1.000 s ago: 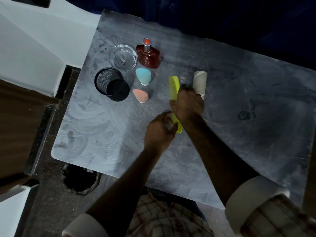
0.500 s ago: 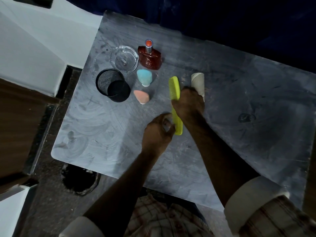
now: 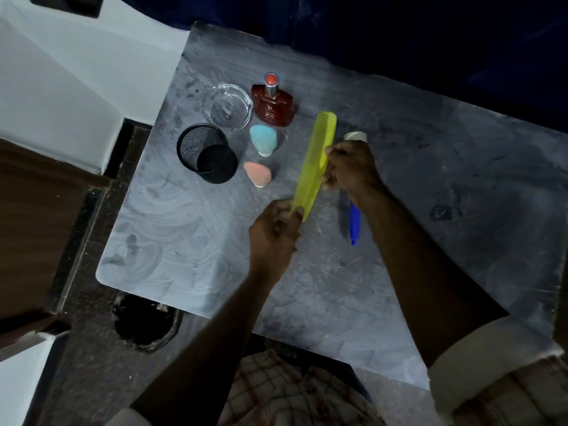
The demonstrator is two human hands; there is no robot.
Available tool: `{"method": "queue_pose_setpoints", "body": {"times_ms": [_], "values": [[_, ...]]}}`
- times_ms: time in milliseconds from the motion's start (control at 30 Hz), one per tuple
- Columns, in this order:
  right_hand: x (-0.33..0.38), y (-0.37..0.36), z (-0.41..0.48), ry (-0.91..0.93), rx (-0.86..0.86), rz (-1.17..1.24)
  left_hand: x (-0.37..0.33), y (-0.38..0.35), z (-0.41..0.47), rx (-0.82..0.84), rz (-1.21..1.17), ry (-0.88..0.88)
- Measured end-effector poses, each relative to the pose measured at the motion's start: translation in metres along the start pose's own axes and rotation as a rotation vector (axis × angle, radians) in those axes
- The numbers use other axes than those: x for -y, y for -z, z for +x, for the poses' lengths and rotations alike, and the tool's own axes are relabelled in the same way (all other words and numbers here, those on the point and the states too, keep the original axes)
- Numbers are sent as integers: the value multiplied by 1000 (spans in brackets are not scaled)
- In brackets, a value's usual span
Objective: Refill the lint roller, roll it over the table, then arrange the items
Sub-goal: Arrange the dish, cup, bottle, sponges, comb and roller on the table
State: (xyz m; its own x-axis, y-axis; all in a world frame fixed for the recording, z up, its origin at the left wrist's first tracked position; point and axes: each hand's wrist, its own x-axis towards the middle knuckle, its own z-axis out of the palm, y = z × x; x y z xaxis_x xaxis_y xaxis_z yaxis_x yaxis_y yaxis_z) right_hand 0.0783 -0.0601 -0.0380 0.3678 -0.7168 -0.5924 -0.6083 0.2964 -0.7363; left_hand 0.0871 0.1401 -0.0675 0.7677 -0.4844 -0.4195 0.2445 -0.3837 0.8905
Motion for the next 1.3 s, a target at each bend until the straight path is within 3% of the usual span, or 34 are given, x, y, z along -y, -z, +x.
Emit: {"method": "queue_pose_setpoints", "body": {"times_ms": [133, 233, 333, 467, 833, 1300], "values": [[8, -5, 5, 76, -3, -68, -1, -1, 6, -105, -124, 69], [10, -11, 9, 128, -21, -298, 0, -3, 11, -170, -155, 163], [15, -21, 11, 226, -177, -654, 3, -2, 14, -186, -149, 211], [21, -34, 13, 304, -204, -827, 5, -1, 18, -200, -56, 168], [19, -44, 19, 294, -252, -872, 14, 6, 16, -231, 386, -113], [14, -39, 13, 303, -273, -766, 5, 9, 22, -227, 506, -121]]}}
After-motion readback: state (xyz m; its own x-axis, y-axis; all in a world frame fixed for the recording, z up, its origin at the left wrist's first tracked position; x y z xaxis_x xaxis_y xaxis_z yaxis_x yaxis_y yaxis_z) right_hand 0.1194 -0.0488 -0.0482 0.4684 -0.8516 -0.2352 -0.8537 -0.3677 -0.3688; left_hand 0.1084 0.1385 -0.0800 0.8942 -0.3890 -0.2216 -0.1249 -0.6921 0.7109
